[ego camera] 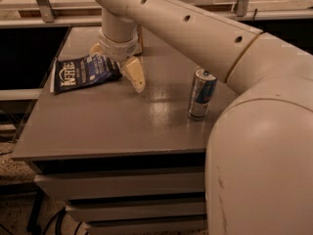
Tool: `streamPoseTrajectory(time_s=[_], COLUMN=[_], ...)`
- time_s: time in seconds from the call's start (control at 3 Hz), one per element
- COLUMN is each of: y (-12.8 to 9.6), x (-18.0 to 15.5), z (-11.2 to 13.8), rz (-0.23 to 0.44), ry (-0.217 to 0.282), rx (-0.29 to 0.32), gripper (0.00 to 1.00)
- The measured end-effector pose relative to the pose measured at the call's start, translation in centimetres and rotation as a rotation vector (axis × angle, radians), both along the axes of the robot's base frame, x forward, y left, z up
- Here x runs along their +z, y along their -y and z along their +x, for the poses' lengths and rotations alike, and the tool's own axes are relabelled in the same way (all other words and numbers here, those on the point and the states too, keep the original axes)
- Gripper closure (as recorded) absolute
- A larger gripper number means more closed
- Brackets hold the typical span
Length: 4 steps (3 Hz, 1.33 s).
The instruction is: Move blue chip bag near redbull can
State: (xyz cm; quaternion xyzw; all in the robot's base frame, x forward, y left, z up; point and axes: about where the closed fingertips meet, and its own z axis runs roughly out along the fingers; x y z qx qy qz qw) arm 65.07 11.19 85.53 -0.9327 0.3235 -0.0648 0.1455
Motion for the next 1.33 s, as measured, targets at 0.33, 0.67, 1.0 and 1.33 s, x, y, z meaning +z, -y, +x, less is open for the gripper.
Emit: streamPoseTrajectory(time_s=[0.33,0.67,1.0,1.33], y=[0.3,0.5,0.8,1.0], x=[-0.6,-1.2,-1.7,-2.0], z=[0.4,0.6,0.8,0.9], rz=[-0.013,-0.022,-0.032,-0.035], ry=[-0.004,-0.02,-0.042,-0.061], rx=[-0.019,-0.028,-0.034,-0.036], gripper=[0.0,0.0,0.0,0.18])
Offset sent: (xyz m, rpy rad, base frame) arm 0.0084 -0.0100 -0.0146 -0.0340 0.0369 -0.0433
